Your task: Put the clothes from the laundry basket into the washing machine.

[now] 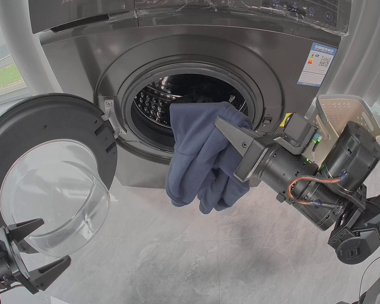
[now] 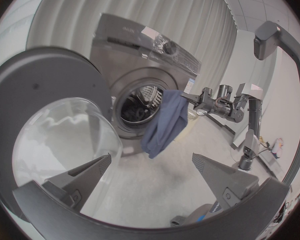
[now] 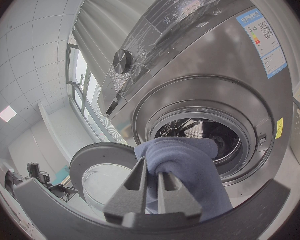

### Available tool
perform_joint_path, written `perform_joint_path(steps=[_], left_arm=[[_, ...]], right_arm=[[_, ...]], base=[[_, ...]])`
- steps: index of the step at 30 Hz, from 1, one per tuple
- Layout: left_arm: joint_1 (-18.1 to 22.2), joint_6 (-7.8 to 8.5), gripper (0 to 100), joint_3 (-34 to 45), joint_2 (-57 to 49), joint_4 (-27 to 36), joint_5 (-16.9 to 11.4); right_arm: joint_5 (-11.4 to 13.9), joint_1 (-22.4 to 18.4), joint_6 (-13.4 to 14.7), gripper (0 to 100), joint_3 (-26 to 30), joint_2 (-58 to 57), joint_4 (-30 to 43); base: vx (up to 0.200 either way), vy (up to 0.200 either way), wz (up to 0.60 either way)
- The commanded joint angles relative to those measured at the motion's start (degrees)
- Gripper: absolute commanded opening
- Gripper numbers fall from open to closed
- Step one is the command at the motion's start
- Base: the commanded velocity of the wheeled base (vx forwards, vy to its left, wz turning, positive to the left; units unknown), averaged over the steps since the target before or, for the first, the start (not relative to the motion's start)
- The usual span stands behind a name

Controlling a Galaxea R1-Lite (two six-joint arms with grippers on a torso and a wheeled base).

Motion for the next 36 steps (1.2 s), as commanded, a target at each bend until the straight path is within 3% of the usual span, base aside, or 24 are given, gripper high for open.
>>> perform_joint_path(steps=[1, 7, 15, 19, 25, 36], left_arm=[[-9.4, -0.33, 100, -1.04, 21.84, -9.35, -1.66], [-11.86, -0.59, 100, -4.82, 34.4, -16.38, -1.83], [-17.92, -3.85, 100, -8.87, 44.86, -22.71, -2.01], [-20.38, -3.76, 100, -10.1, 50.49, -25.26, -2.1], [-20.91, -3.76, 100, -11.59, 57.08, -30.71, -2.19], [-21.79, -4.02, 100, -14.23, 72.11, -48.03, -2.1]], right_arm=[[-1.7, 0.86, 0.01, 0, -2.93, 3.03, 0.31], [-2.85, 0.42, 0.01, 0, -2.93, 2.67, 0.75], [-2.76, 1.56, 0.01, 0, -2.49, 2.23, 0.22], [-2.76, 1.56, 0.01, 0, -2.4, 1.97, 0.13], [-2.76, 1.65, 0.01, 0, -2.4, 1.36, 0.05], [-2.76, 2.0, 0.1, 0, -1.09, -0.31, -0.04]], base=[[0.0, 0.0, 0.0], [0.0, 0.0, 0.0], [0.0, 0.0, 0.0], [0.0, 0.0, 0.0], [0.0, 0.0, 0.0], [0.0, 0.0, 0.0]])
